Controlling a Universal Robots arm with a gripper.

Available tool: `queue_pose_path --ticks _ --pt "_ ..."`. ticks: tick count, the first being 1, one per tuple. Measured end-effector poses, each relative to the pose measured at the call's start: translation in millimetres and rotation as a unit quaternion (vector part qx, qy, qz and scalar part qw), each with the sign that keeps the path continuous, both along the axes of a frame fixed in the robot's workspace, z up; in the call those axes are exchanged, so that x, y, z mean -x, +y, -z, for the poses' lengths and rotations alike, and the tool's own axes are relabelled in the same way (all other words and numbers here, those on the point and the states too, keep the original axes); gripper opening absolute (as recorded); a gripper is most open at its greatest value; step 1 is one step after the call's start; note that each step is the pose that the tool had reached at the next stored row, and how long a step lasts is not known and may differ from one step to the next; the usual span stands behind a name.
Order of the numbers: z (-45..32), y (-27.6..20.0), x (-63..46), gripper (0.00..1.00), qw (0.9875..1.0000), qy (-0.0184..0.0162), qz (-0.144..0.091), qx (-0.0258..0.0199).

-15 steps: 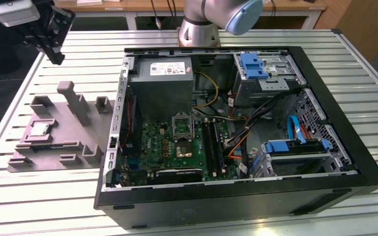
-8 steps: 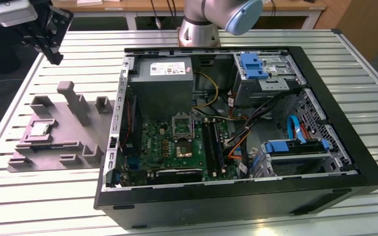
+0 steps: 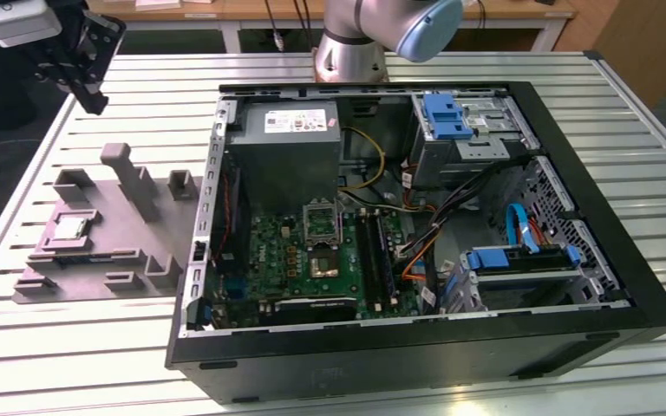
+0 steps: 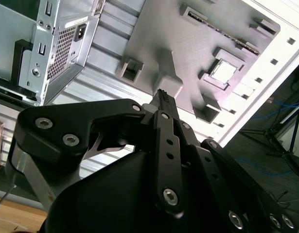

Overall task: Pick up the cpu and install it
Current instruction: 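Reach for the cpu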

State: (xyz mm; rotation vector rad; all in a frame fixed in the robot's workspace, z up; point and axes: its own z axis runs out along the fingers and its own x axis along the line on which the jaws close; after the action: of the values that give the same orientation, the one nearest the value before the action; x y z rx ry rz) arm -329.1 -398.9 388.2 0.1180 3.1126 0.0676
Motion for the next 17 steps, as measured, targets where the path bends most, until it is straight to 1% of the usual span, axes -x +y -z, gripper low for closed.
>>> queue_pose_path --ticks 17 --pt "0.1 0.0 8.0 0.11 1.0 0.0 0.0 0.0"
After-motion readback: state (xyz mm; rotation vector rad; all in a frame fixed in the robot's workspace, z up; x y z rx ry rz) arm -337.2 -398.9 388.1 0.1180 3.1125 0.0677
